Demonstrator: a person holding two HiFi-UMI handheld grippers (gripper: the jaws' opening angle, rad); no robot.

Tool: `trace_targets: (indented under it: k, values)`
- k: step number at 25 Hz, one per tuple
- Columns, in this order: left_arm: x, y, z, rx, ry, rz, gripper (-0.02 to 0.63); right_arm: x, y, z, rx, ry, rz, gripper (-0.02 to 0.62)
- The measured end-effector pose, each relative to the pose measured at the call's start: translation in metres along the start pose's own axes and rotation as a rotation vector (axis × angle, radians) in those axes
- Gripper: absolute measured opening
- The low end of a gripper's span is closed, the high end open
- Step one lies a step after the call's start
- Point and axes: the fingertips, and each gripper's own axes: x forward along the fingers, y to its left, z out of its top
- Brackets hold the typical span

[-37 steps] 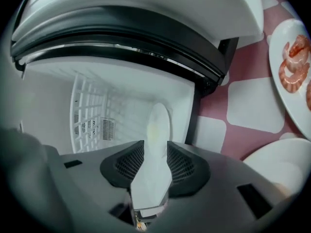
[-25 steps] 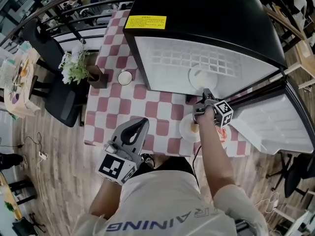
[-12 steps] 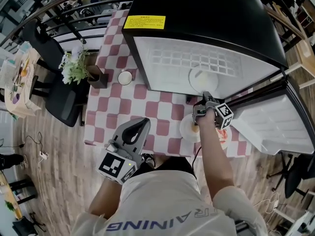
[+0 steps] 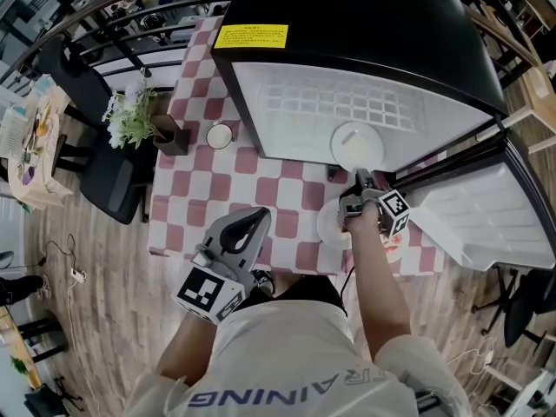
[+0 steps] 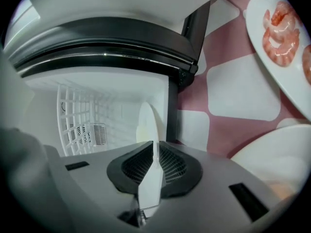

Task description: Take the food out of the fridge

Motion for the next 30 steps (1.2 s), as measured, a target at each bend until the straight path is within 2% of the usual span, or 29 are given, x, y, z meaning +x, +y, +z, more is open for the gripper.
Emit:
trace_targets:
  k: [2,4,7,10,12,19,30]
  values:
    - [0.0,0.0,0.0,0.001,0.0,0.001,0.005,0.004,0.003,0.0,0.003,0.011,0.025,0.039]
    - [0.0,0.001,-0.001,0.003,0.0,0.004,0.005,0.009,0.007,-0.001,0.007,0.021,0.057,0.085]
    - [-0.002,0.004,-0.002,0.002,0.003,0.017,0.005,0.013,0.006,0.001,0.014,0.021,0.047,0.091]
    - [-0.006,0.009,-0.004,-0.003,0.006,0.034,0.005,0.013,0.005,0.001,0.015,0.02,0.05,0.04]
    - [-0.009,0.012,-0.005,-0.009,0.005,0.043,0.005,0.011,0.009,0.0,0.014,0.014,0.085,0.034]
    - [-0.017,0.018,-0.006,-0.016,-0.001,0.049,0.005,-0.001,0.021,-0.006,0.007,0.005,0.179,0.032]
    - [-0.039,0.027,-0.01,-0.021,-0.008,0.035,0.005,-0.036,0.036,-0.05,-0.038,0.067,0.204,0.032]
